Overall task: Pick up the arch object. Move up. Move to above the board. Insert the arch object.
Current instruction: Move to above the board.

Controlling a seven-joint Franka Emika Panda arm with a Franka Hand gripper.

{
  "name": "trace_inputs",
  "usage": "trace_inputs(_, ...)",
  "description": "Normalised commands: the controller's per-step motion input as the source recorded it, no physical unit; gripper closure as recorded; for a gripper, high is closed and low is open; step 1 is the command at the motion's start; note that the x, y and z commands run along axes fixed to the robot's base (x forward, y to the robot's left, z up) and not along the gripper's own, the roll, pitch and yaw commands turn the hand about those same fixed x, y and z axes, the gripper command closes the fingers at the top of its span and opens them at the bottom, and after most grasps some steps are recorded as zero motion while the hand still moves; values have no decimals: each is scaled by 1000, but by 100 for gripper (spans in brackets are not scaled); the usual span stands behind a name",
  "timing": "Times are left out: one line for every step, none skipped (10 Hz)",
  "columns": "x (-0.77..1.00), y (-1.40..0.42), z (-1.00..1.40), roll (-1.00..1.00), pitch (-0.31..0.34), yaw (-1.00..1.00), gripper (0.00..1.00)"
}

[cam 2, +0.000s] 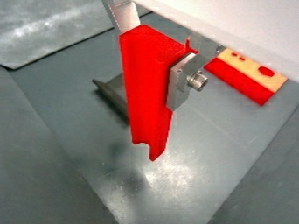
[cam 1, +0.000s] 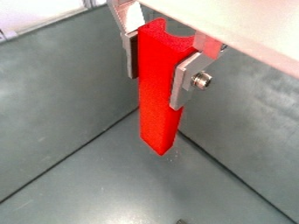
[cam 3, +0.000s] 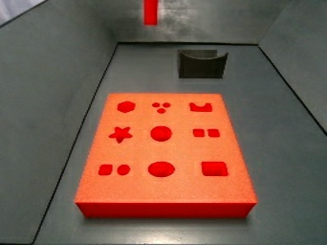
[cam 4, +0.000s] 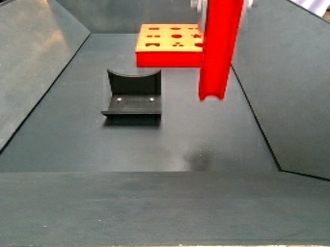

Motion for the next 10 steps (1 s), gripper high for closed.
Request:
trace_inputs(5,-88,1000,50,99,30,100)
trace_inputs(9,-79,1000,52,96,26,100)
trace_inputs(14,-69,1000,51,97,24,100)
trace_inputs(18,-57,965,51,97,24,100)
trace_inputs(19,-39,794,51,99,24,100)
trace_inputs(17,-27,621,51,99,25,100)
trace_inputs(16,-19,394,51,102,26,100)
trace_inputs(19,-15,223,52,100,27,100)
trace_inputs(75,-1000,-8,122,54,-336,100)
trace_inputs(75,-1000,-15,125,42,-326,100)
